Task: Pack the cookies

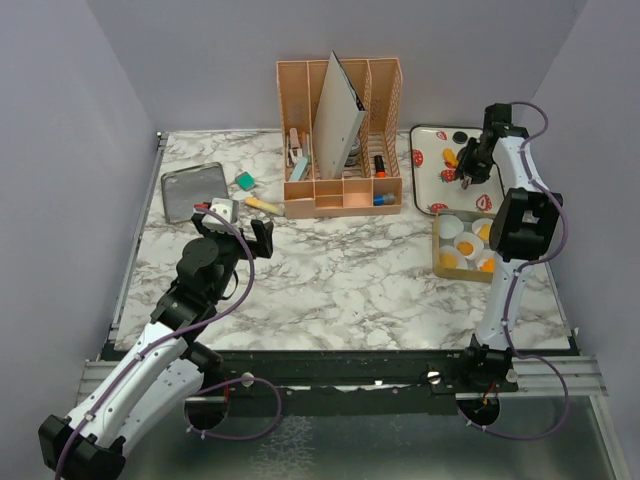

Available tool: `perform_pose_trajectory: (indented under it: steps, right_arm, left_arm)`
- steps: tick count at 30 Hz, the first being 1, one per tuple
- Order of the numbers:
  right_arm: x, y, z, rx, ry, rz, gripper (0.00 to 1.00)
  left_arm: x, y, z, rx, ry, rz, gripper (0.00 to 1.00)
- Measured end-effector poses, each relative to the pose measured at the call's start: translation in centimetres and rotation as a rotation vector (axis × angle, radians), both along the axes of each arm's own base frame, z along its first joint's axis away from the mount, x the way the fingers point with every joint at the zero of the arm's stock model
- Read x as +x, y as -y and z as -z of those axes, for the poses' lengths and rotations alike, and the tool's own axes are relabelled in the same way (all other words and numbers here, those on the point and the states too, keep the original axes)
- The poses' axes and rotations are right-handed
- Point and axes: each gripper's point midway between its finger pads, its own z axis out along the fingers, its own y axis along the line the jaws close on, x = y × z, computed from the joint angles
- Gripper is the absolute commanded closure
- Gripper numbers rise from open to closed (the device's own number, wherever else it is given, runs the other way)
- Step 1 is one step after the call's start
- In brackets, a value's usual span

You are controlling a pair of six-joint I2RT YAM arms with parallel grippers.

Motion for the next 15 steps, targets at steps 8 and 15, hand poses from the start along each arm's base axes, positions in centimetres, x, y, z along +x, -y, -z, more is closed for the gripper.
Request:
perform_pose_trajectory:
  steps: [8,15]
  right_arm:
    - [-0.4,-0.2,0.0,0.008,-0.015,-0.014,0.77]
    - [-1.5,-0.3,0.1,0.006,-0.036,-0.024,0.83]
  left_arm:
    - [0.0,0.0,0.0,0.000,0.000,0.000,0.01]
    - [0.0,0.0,0.0,0.000,0.000,0.000,0.01]
